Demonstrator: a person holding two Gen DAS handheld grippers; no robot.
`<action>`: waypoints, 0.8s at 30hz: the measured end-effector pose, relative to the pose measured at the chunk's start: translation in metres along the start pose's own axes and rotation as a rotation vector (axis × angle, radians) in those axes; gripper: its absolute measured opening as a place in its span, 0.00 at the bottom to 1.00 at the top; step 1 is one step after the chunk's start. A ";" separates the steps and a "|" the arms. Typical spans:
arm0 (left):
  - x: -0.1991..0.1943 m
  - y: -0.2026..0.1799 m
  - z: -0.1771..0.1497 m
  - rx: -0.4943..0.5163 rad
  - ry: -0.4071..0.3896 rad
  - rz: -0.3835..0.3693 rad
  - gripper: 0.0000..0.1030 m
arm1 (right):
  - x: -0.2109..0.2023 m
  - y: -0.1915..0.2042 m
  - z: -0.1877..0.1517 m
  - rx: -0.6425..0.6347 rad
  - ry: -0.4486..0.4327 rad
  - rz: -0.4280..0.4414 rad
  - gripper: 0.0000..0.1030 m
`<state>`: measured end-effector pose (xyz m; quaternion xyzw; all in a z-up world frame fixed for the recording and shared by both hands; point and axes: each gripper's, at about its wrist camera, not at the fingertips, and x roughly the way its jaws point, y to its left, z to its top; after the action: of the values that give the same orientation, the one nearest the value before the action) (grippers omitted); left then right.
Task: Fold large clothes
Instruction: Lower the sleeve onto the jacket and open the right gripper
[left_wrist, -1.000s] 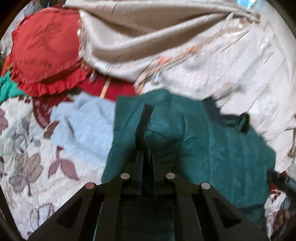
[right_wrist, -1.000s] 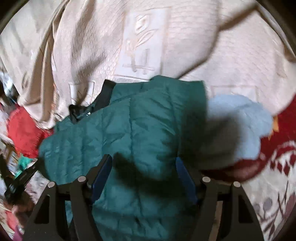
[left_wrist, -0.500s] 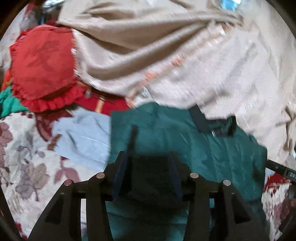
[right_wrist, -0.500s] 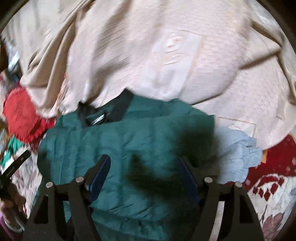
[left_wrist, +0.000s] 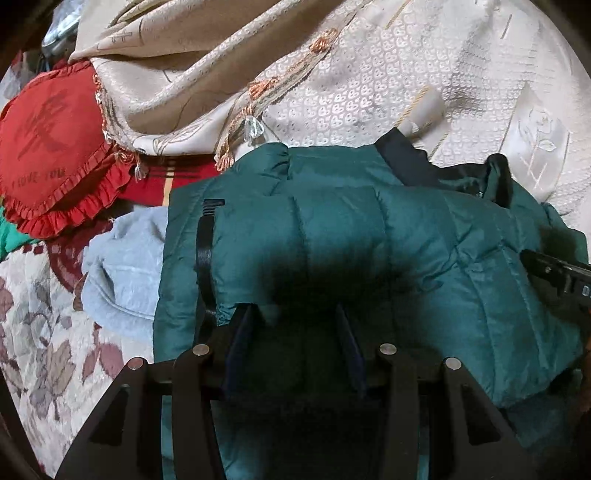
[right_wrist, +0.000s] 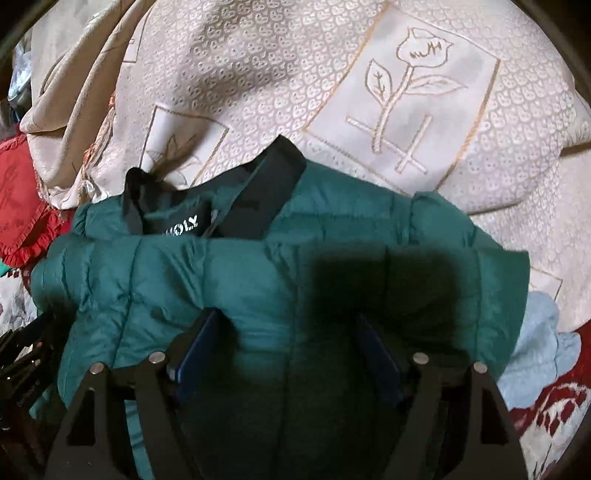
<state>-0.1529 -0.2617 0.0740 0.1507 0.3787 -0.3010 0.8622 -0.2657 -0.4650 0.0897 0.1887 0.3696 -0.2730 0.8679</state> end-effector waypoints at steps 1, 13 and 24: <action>0.001 0.000 0.000 0.002 0.004 0.001 0.27 | 0.000 0.002 0.002 -0.007 0.006 -0.004 0.79; 0.003 -0.001 -0.002 0.015 -0.006 0.008 0.27 | -0.073 -0.011 -0.042 -0.023 0.040 0.053 0.78; 0.008 -0.001 0.001 0.023 0.009 0.009 0.27 | -0.017 -0.018 -0.037 0.015 0.088 -0.016 0.74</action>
<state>-0.1480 -0.2662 0.0688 0.1637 0.3786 -0.3005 0.8600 -0.3065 -0.4538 0.0763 0.2042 0.4066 -0.2741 0.8472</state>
